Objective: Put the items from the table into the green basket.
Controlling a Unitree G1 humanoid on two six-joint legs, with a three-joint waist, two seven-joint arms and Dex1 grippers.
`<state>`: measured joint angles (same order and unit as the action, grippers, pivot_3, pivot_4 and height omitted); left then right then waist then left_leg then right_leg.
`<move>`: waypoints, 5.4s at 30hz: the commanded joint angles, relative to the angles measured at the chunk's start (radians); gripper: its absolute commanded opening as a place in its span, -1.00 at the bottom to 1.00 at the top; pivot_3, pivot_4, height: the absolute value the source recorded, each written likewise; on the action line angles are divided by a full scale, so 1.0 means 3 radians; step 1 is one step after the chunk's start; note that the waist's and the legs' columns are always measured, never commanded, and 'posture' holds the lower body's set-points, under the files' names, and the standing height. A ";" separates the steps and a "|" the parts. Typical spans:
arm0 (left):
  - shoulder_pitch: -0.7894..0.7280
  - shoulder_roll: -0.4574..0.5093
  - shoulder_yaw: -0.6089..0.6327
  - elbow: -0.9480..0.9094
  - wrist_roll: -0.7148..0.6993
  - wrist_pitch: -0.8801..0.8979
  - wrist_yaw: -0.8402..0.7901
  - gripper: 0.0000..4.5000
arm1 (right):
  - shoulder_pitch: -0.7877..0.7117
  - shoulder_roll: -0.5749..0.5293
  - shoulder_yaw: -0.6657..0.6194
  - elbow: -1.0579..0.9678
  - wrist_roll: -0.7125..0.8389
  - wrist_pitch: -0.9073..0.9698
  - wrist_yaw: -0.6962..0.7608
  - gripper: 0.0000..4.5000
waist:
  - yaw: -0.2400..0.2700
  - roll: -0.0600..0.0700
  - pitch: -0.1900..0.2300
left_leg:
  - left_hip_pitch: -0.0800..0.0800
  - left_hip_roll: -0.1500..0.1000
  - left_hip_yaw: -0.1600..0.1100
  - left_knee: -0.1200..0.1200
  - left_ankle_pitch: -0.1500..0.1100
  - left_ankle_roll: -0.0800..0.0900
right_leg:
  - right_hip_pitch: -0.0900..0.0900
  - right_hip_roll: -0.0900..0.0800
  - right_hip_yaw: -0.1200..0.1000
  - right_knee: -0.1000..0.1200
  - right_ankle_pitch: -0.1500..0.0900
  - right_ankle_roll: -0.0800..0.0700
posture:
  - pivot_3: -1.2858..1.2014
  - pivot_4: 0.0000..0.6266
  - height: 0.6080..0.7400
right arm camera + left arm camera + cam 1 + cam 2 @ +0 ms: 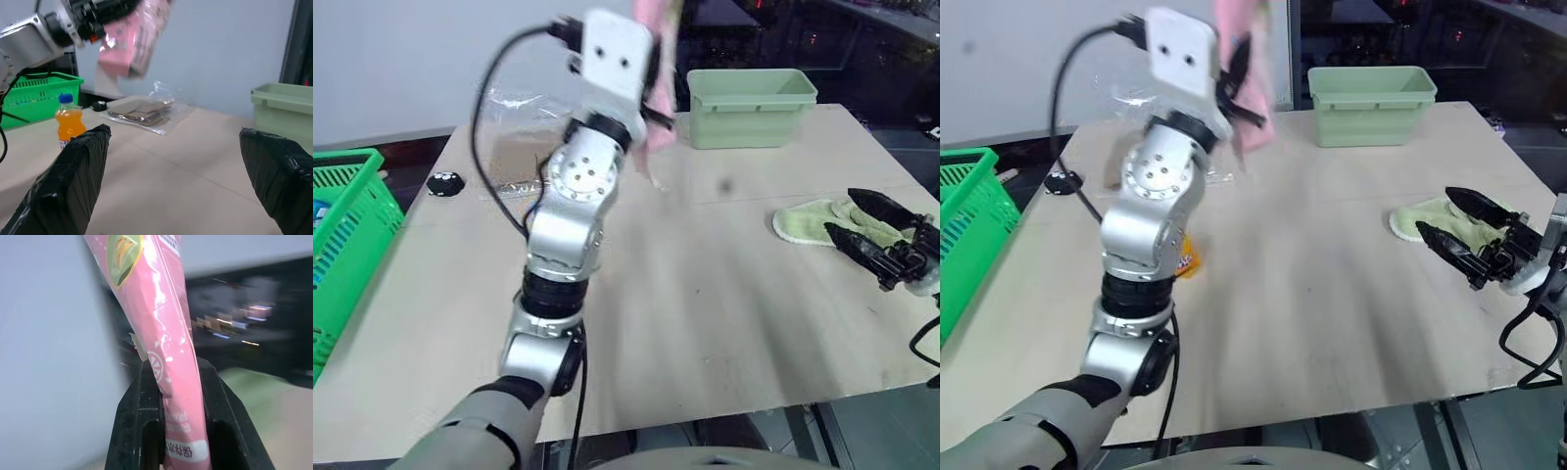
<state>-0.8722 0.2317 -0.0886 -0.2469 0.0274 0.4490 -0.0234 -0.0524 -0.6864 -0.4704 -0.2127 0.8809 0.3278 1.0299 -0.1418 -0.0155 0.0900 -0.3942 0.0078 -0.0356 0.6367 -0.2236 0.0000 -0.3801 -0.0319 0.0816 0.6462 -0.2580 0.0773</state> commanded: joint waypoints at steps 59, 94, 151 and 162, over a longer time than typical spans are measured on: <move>0.0510 0.0599 0.1372 0.0613 0.0765 -0.0108 0.0800 -0.71 | -0.2005 0.0420 0.0910 0.0857 -0.0215 0.0401 0.0812 1.00 | 0.0906 -0.0048 -0.0031 | -0.0013 -0.0002 -0.0040 0.0042 0.0003 -0.0004 | 0.0000 -0.0003 -0.0046 0.0048 0.0019 -0.0013 | 0.19 -1.00 1.00; 0.0074 0.0839 0.1559 0.1469 0.1168 -0.0023 0.2240 -0.71 | -0.1995 0.0471 0.0908 0.0868 -0.0242 0.0346 0.0779 1.00 | 0.0869 -0.0064 -0.0041 | -0.0013 -0.0002 -0.0047 0.0043 0.0007 -0.0011 | 0.0001 -0.0001 -0.0054 0.0048 0.0021 -0.0015 | 0.19 -1.00 1.00; -0.0744 0.2048 0.0500 0.4286 0.1161 -0.0383 0.1820 -0.71 | -0.1861 0.0409 0.0830 0.0728 -0.0185 0.0416 0.0743 1.00 | 0.0806 -0.0070 -0.0051 | -0.0013 -0.0002 -0.0048 0.0035 0.0012 -0.0020 | -0.0002 0.0001 -0.0061 0.0052 0.0021 -0.0015 | 0.18 -1.00 1.00; -0.0821 0.2093 0.0206 0.4345 0.1340 -0.0142 0.1752 0.30 | -0.1821 0.0367 0.0794 0.0698 -0.0179 0.0431 0.0733 1.00 | 0.0789 -0.0071 -0.0050 | -0.0014 -0.0001 -0.0048 0.0035 0.0012 -0.0020 | -0.0003 0.0001 -0.0061 0.0052 0.0021 -0.0015 | 0.17 -1.00 1.00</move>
<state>-1.0908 0.8306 -0.0159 1.0724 0.4038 0.4002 0.4773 -0.5936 -0.5599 -0.1978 0.0342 0.8068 0.4565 1.2548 0.0948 -0.0367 0.0749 -0.3984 0.0074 -0.0501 0.6473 -0.2200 -0.0060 -0.3808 -0.0317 0.0634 0.6617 -0.2517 0.0728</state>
